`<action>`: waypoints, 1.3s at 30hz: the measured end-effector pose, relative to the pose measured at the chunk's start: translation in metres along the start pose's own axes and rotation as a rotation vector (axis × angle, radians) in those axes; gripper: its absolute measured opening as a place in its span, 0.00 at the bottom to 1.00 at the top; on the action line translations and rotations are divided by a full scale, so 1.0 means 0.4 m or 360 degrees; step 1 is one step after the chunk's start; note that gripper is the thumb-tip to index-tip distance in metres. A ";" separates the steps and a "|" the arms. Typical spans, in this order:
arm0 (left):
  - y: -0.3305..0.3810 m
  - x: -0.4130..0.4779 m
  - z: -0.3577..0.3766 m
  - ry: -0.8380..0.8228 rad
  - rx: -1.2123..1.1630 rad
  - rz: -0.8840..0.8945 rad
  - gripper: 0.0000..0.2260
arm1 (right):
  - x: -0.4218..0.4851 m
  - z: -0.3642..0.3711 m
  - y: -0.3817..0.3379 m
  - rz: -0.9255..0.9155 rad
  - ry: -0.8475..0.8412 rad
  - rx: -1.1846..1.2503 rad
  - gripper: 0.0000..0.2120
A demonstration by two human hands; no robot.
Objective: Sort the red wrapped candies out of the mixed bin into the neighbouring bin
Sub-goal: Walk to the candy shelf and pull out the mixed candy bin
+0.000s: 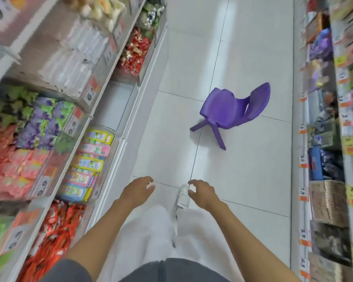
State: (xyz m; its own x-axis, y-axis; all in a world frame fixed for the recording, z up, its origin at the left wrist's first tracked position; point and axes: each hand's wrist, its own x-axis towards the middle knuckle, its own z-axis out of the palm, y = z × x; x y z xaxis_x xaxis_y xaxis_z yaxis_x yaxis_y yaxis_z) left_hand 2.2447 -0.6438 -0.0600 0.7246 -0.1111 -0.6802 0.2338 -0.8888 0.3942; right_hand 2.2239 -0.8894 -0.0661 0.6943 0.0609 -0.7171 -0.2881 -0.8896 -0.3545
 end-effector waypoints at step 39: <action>0.462 1.575 -0.788 0.1397 -0.1089 -0.1257 0.17 | 1.915 -1.257 -0.612 -0.1606 -0.0447 -0.1054 0.20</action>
State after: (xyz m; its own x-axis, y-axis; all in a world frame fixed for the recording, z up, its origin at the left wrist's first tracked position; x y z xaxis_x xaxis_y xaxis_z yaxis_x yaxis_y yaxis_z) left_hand 2.9488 -0.7378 -0.2210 0.3591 0.8640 -0.3530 0.8595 -0.1587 0.4858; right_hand 3.1579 -0.8527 -0.2271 0.2232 0.8737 -0.4323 0.7387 -0.4410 -0.5098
